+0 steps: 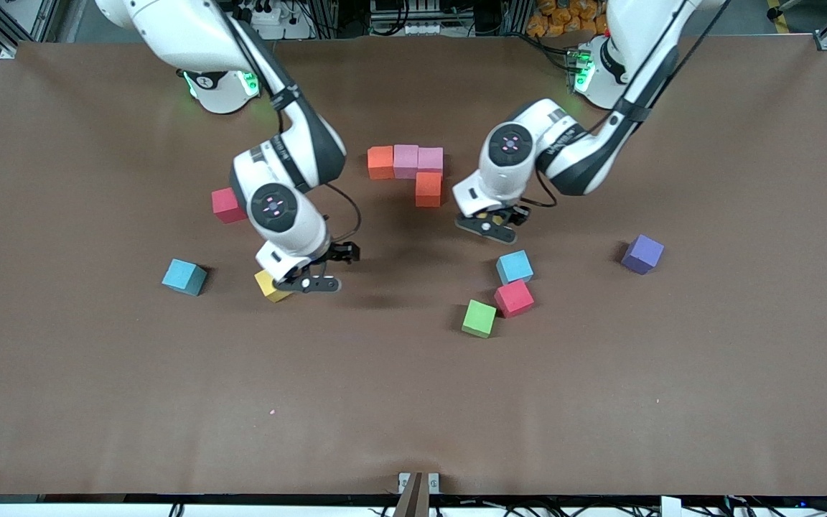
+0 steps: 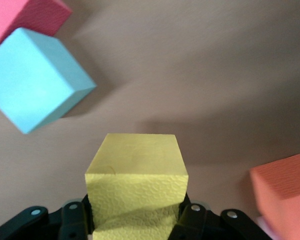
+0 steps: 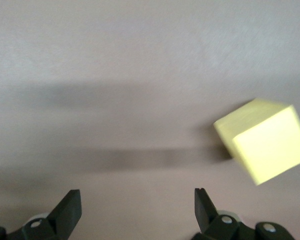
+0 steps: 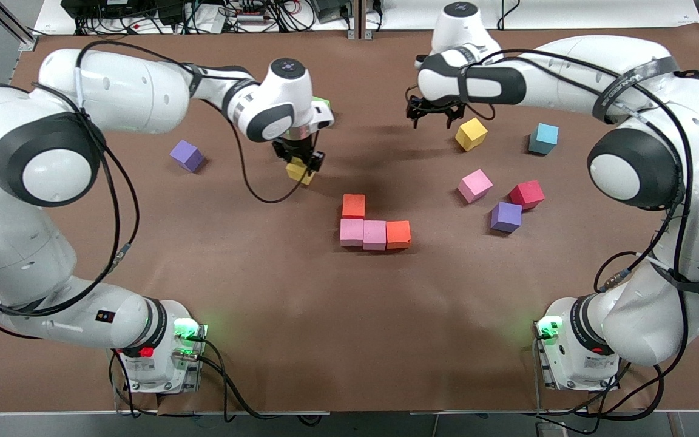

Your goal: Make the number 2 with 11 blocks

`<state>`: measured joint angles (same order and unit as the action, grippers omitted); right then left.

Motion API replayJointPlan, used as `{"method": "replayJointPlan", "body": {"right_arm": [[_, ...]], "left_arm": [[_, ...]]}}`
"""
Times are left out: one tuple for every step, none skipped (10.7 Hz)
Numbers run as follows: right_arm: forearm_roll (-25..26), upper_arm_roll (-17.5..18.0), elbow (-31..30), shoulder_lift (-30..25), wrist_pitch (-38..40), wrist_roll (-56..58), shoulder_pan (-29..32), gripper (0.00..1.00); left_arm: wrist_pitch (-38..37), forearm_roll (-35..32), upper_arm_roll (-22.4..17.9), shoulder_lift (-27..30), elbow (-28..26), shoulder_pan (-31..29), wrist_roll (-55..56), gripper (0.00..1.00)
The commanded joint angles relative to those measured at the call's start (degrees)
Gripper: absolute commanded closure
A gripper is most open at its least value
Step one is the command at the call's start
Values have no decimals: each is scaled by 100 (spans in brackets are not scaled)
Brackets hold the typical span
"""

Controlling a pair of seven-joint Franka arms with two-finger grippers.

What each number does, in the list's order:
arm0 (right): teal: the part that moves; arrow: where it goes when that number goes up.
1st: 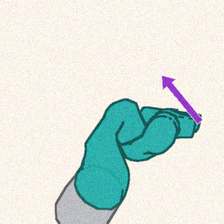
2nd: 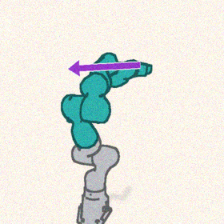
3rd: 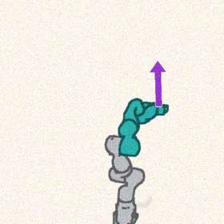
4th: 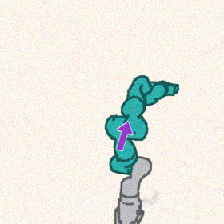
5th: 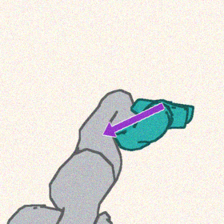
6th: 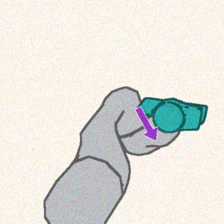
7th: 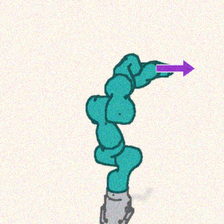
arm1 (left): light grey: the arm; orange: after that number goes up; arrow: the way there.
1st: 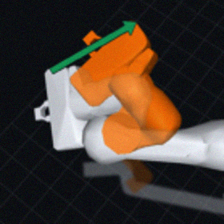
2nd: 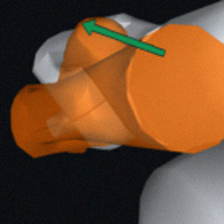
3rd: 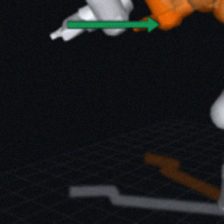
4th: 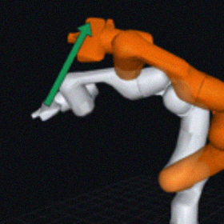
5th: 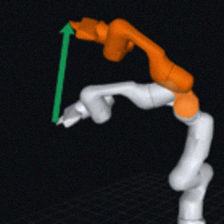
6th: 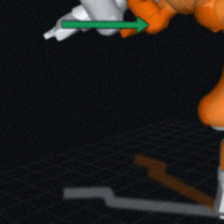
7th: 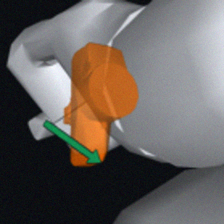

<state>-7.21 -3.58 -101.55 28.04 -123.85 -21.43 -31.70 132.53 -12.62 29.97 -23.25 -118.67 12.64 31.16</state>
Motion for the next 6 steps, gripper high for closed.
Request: {"method": "replayJointPlan", "body": {"right_arm": [[71, 94, -32, 17, 54, 1547, 680, 0], [71, 94, -32, 34, 36, 2250, 926, 0], [71, 94, -40, 26, 36, 2788, 1051, 0], [71, 94, -66, 52, -16, 2933, 1078, 0], [80, 94, -67, 122, -51, 2934, 1035, 0], [80, 94, -110, 157, -147, 2934, 982, 0]], "left_arm": [[-113, 242, 0, -355, 422, 133, 538, 51], [-113, 312, 0, -417, 519, 194, 810, 51], [-104, 444, 0, -531, 633, 265, 1126, 51], [-104, 497, 0, -645, 774, 370, 1364, 51], [-104, 524, 0, -768, 932, 449, 1680, 51], [-104, 524, 0, -891, 1098, 493, 2031, 51]]}}
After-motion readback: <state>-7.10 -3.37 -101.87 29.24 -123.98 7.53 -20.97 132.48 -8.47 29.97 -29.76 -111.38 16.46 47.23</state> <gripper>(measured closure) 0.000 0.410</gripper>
